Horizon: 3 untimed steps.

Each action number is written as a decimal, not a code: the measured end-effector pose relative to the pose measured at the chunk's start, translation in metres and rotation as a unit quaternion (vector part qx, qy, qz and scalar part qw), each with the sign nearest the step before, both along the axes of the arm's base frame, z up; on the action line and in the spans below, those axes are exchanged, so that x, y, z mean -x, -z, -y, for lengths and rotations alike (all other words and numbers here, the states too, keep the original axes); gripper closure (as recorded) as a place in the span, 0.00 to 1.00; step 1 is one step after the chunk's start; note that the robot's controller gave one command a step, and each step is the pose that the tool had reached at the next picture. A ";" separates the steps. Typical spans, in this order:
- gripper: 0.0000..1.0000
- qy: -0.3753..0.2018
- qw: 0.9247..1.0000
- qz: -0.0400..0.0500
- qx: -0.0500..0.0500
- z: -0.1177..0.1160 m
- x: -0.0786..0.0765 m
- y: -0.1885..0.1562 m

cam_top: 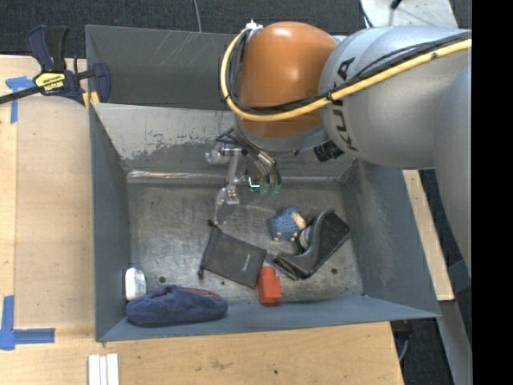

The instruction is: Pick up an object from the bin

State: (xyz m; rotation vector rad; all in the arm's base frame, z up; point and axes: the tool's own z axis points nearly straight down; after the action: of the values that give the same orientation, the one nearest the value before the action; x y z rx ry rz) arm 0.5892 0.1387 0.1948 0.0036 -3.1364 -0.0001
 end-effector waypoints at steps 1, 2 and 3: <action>0.00 -0.079 0.997 0.000 0.000 -0.010 0.016 0.084; 0.00 -0.129 0.992 0.002 0.001 0.044 0.072 0.054; 0.00 -0.085 0.996 0.003 0.000 0.046 0.043 0.119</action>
Offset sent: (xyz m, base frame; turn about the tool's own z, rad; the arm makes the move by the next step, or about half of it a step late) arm -0.0149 0.0108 -0.0811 -0.1573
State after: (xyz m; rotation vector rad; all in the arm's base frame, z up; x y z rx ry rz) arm 0.5461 0.0925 0.0756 0.2693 -3.1317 -0.0006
